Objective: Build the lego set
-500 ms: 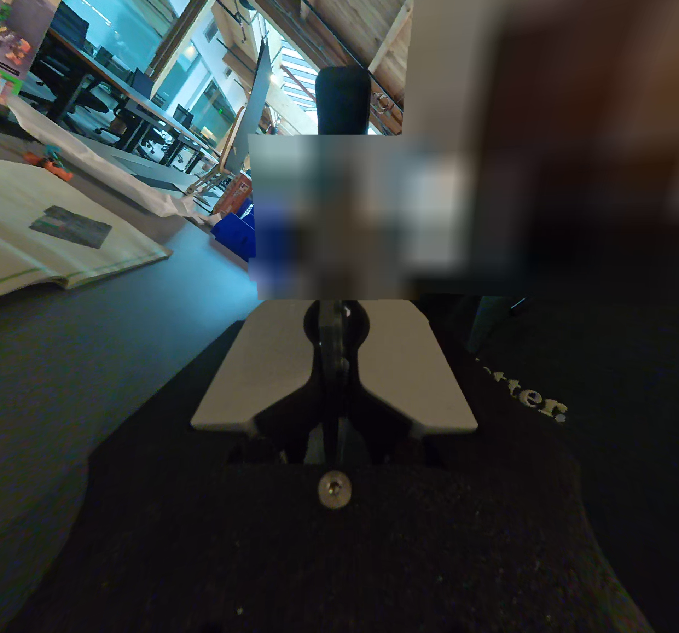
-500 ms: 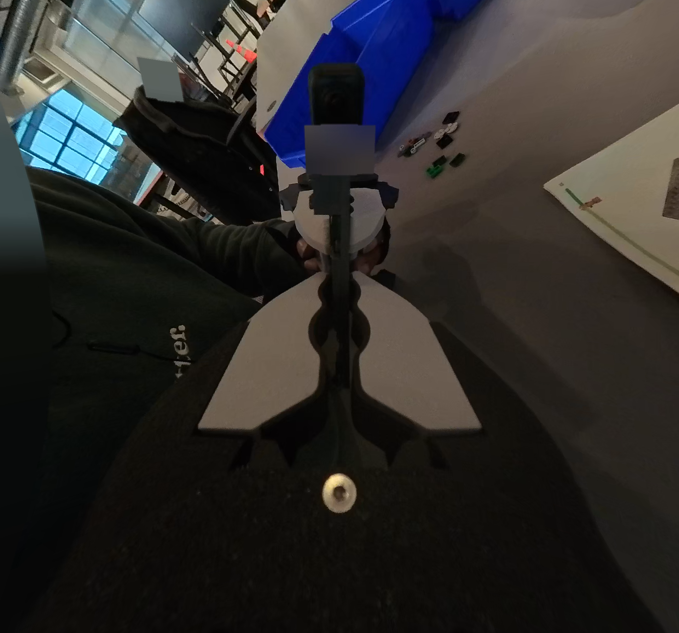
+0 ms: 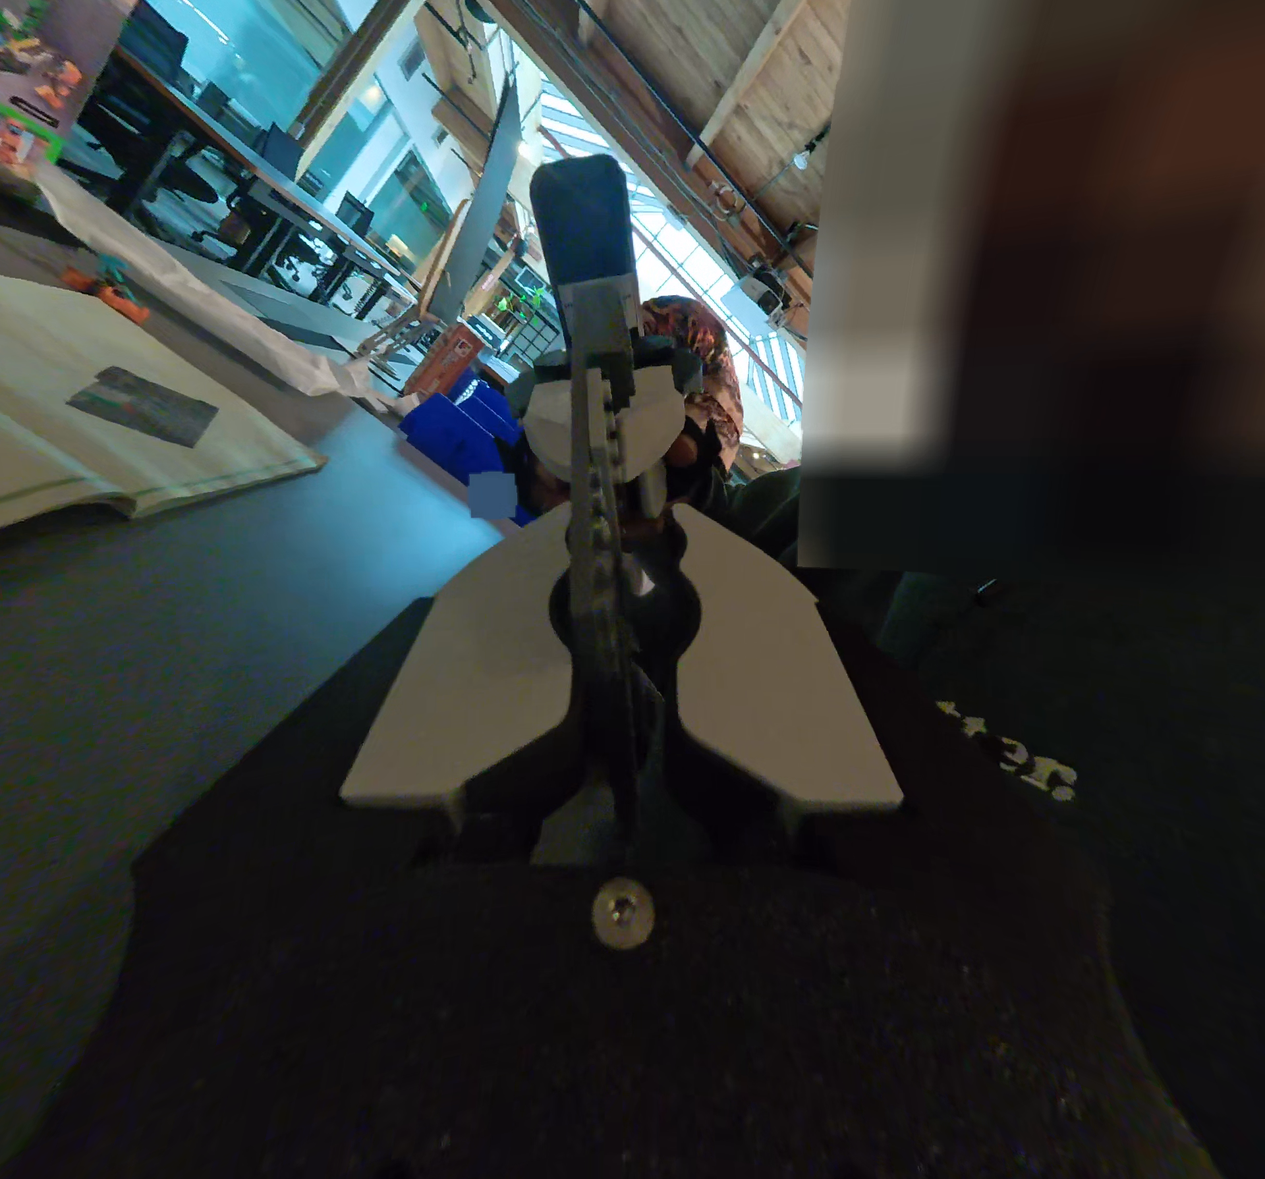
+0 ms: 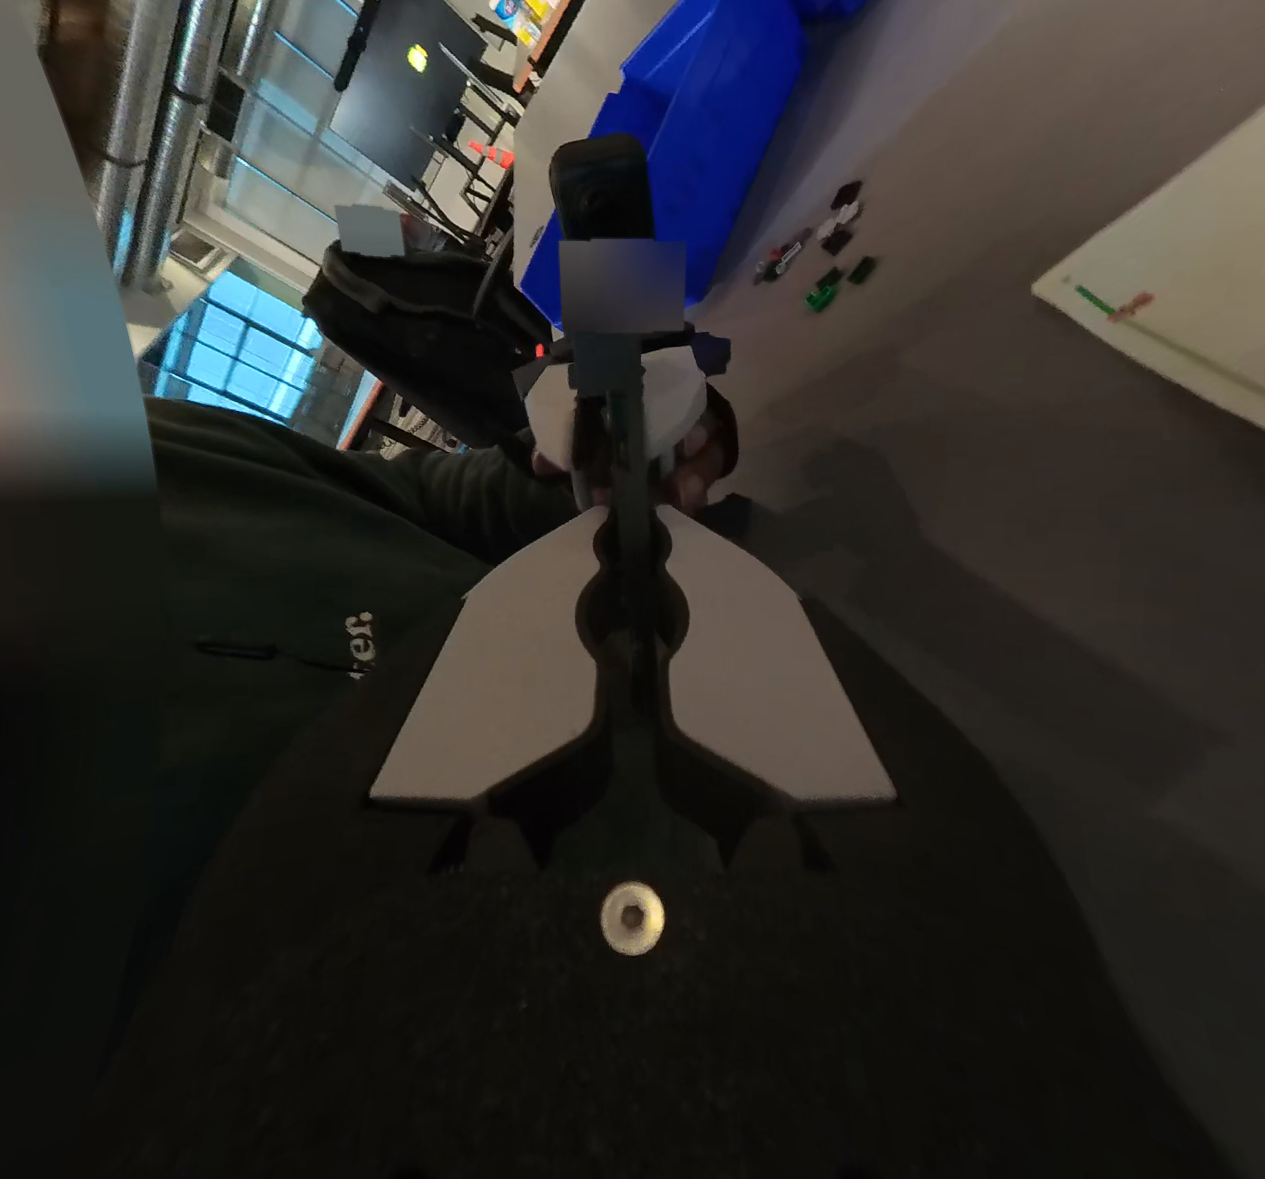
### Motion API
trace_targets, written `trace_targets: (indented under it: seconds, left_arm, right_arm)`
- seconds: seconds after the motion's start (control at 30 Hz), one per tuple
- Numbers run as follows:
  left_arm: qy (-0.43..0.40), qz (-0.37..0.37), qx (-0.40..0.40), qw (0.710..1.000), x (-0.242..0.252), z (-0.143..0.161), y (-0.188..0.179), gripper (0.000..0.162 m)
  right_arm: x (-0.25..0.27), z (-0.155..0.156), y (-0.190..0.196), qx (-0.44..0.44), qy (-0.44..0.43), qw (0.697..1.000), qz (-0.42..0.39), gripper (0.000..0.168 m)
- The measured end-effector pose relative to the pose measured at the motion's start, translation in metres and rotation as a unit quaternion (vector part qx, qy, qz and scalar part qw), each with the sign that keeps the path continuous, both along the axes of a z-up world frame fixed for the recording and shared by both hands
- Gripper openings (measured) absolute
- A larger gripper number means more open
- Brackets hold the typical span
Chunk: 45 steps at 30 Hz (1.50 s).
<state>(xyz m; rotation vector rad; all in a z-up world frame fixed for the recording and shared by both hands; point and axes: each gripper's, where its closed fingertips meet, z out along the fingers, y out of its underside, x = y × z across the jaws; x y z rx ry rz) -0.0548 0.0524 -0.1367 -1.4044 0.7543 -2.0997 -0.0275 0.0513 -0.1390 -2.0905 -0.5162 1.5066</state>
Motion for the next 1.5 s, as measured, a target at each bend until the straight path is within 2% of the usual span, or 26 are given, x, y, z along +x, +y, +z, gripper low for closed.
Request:
trace_targets:
  seconds: [0.13, 0.57, 0.6, 0.67, 0.7, 0.87, 1.03, 1.2, 1.5]
  left_arm:
    - [0.003, 0.009, -0.021, 1.000, 0.000, -0.004, 0.004, 0.009]
    - [0.011, 0.019, -0.039, 0.999, -0.002, -0.010, 0.006, 0.008]
    - [0.017, 0.019, -0.035, 0.999, -0.001, -0.011, 0.006, 0.008]
    - [0.036, 0.023, -0.027, 0.999, 0.000, -0.015, 0.006, 0.027]
    - [0.045, 0.030, -0.023, 0.998, 0.000, -0.018, 0.007, 0.028]
    - [0.119, 0.090, 0.010, 0.989, -0.007, -0.037, 0.023, 0.035]
    - [0.210, 0.166, 0.073, 0.961, -0.021, -0.057, 0.041, 0.032]
    - [0.248, 0.184, 0.120, 0.944, -0.025, -0.061, 0.040, 0.030]
    - [0.294, 0.186, 0.202, 0.916, -0.017, -0.071, 0.033, 0.027]
  right_arm:
    - [-0.003, -0.002, -0.001, 0.000, -0.005, 1.000, 0.001, 0.007]
    - [-0.004, -0.007, 0.002, -0.003, -0.005, 1.000, -0.013, 0.007]
    - [-0.003, -0.008, 0.002, -0.010, 0.002, 1.000, -0.015, 0.007]
    - [0.002, -0.010, 0.005, -0.023, 0.010, 0.999, -0.025, 0.007]
    - [0.005, -0.012, 0.007, -0.029, 0.013, 0.999, -0.031, 0.007]
    - [0.026, -0.026, 0.012, -0.075, 0.035, 0.995, -0.062, 0.007]
    - [0.041, -0.059, 0.009, -0.142, 0.048, 0.985, -0.084, 0.007]
    - [0.049, -0.089, 0.012, -0.174, 0.028, 0.980, -0.097, 0.007]
    - [0.057, -0.109, 0.030, -0.175, -0.020, 0.977, -0.119, 0.011]
